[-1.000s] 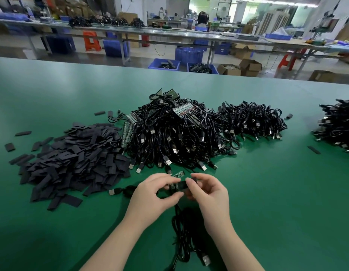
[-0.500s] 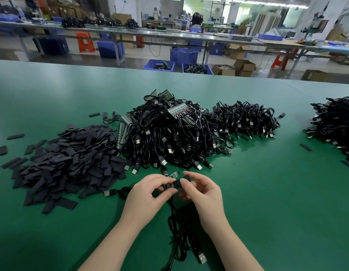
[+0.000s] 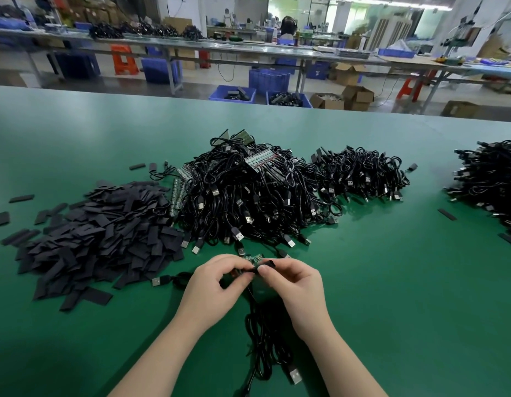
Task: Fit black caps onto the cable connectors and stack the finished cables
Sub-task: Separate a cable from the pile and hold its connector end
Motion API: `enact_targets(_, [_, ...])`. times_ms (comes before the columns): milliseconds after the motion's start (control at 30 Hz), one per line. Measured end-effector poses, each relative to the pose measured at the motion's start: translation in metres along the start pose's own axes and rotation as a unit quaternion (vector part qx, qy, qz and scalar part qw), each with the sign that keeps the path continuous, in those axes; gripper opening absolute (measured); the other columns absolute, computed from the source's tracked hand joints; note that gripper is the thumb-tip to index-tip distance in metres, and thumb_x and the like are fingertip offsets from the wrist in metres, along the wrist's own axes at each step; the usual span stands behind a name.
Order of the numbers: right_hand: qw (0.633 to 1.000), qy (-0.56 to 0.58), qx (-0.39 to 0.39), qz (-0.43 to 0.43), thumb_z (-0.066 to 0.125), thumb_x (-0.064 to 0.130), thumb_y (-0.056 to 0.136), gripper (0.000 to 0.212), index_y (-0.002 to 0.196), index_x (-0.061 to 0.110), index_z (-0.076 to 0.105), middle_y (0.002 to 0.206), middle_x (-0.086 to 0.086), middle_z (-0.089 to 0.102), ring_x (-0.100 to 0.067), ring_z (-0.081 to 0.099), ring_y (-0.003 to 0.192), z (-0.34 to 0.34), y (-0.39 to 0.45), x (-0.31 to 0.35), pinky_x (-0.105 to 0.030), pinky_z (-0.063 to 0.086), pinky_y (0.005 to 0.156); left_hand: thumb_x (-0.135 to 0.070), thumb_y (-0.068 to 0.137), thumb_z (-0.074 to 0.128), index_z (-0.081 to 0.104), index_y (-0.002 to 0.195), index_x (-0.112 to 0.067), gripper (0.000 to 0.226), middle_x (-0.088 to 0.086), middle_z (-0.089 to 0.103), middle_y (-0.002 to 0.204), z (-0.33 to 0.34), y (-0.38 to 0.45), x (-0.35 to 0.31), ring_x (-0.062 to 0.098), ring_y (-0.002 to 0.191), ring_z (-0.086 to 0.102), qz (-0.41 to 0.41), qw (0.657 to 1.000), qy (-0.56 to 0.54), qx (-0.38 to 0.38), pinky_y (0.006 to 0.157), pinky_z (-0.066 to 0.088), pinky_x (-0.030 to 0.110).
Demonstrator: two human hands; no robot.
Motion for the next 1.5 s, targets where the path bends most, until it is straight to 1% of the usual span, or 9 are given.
enact_targets(133, [1.000, 0.007, -0.028, 0.004, 0.079, 0.007, 0.082, 0.011, 0.076, 0.017, 0.077, 0.071, -0.002, 0.073, -0.009, 0.066, 0.066, -0.002, 0.002, -0.003, -0.020, 0.053, 0.066, -0.041, 0.083, 0.069, 0.066, 0.100, -0.050, 0.020, -0.027, 0.066, 0.101, 0.001, 0.000, -0.001, 0.001, 0.094, 0.063, -0.024, 1.000, 0.009, 0.006, 0.077, 0.050, 0.016])
enact_targets(300, [0.993, 0.055, -0.103, 0.001, 0.076, 0.010, 0.084, 0.005, 0.082, 0.008, 0.072, 0.082, -0.012, 0.075, -0.013, 0.068, 0.068, -0.013, 0.007, -0.003, -0.020, 0.054, 0.066, -0.037, 0.083, 0.074, 0.059, 0.104, -0.064, 0.036, -0.035, 0.059, 0.104, 0.000, -0.002, 0.000, -0.009, 0.099, 0.058, -0.066, 0.998, 0.001, -0.005, 0.080, 0.041, 0.002])
enact_targets(433, [0.996, 0.020, -0.091, -0.013, 0.075, 0.008, 0.086, 0.011, 0.078, 0.015, 0.071, 0.079, -0.007, 0.074, -0.011, 0.068, 0.069, -0.009, 0.005, -0.006, -0.020, 0.054, 0.066, -0.039, 0.084, 0.071, 0.064, 0.095, -0.060, 0.024, -0.038, 0.062, 0.106, 0.001, 0.000, -0.001, -0.013, 0.103, 0.057, -0.068, 0.998, 0.014, -0.002, 0.085, 0.044, 0.007])
enact_targets(667, [0.996, -0.028, -0.086, -0.024, 0.077, 0.014, 0.085, 0.009, 0.082, 0.011, 0.069, 0.084, -0.010, 0.073, -0.022, 0.070, 0.080, -0.008, 0.004, -0.005, -0.040, 0.060, 0.080, -0.048, 0.087, 0.060, 0.068, 0.104, -0.050, 0.019, -0.035, 0.065, 0.106, 0.001, 0.000, 0.000, -0.014, 0.107, 0.054, -0.067, 0.997, 0.030, -0.004, 0.083, 0.038, 0.000])
enact_targets(800, [0.996, -0.035, -0.079, -0.035, 0.076, 0.010, 0.086, 0.009, 0.083, 0.010, 0.068, 0.087, -0.007, 0.075, -0.022, 0.072, 0.084, -0.005, 0.002, -0.004, -0.036, 0.060, 0.080, -0.037, 0.088, 0.067, 0.068, 0.101, -0.050, 0.018, -0.034, 0.064, 0.105, 0.000, 0.001, 0.001, -0.010, 0.105, 0.058, -0.068, 0.997, 0.000, -0.018, 0.085, 0.041, 0.003])
enact_targets(900, [0.995, -0.032, -0.072, -0.052, 0.074, 0.004, 0.086, 0.018, 0.078, 0.019, 0.068, 0.090, -0.004, 0.076, -0.018, 0.073, 0.086, -0.004, 0.001, -0.002, -0.030, 0.059, 0.079, -0.030, 0.088, 0.070, 0.069, 0.099, -0.047, 0.021, -0.029, 0.066, 0.104, 0.000, 0.000, 0.001, -0.007, 0.104, 0.059, -0.057, 0.998, -0.004, -0.008, 0.087, 0.043, 0.006])
enact_targets(1167, [0.996, -0.049, -0.036, -0.060, 0.074, 0.004, 0.086, 0.026, 0.079, 0.029, 0.071, 0.089, -0.003, 0.076, -0.017, 0.072, 0.083, -0.003, 0.001, 0.001, -0.026, 0.058, 0.076, -0.027, 0.087, 0.070, 0.069, 0.095, -0.050, 0.024, -0.029, 0.067, 0.103, -0.002, 0.000, 0.000, -0.006, 0.104, 0.061, -0.060, 0.998, -0.030, 0.018, 0.088, 0.045, 0.010])
enact_targets(1300, [0.999, -0.016, -0.007, -0.035, 0.073, 0.003, 0.087, 0.027, 0.078, 0.028, 0.072, 0.082, -0.002, 0.075, -0.009, 0.070, 0.073, -0.002, 0.002, 0.000, -0.019, 0.054, 0.068, -0.027, 0.087, 0.071, 0.071, 0.099, -0.046, 0.023, -0.028, 0.068, 0.104, -0.001, 0.000, 0.001, -0.006, 0.105, 0.061, -0.068, 0.997, -0.039, 0.003, 0.091, 0.047, 0.016])
enact_targets(1500, [1.000, 0.013, -0.006, -0.022, 0.073, 0.001, 0.085, 0.019, 0.084, 0.020, 0.072, 0.090, -0.007, 0.076, -0.017, 0.073, 0.082, -0.001, 0.002, -0.002, -0.025, 0.057, 0.073, -0.031, 0.085, 0.072, 0.072, 0.094, -0.046, 0.018, -0.028, 0.069, 0.099, 0.000, 0.001, 0.002, -0.006, 0.099, 0.063, -0.081, 0.996, -0.036, 0.006, 0.087, 0.050, 0.022])
Point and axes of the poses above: each hand's wrist, its own y-axis towards the middle knuckle, its own z-axis out of the palm, x = y × z, the point moved 2 cm from there along y, towards the middle knuckle
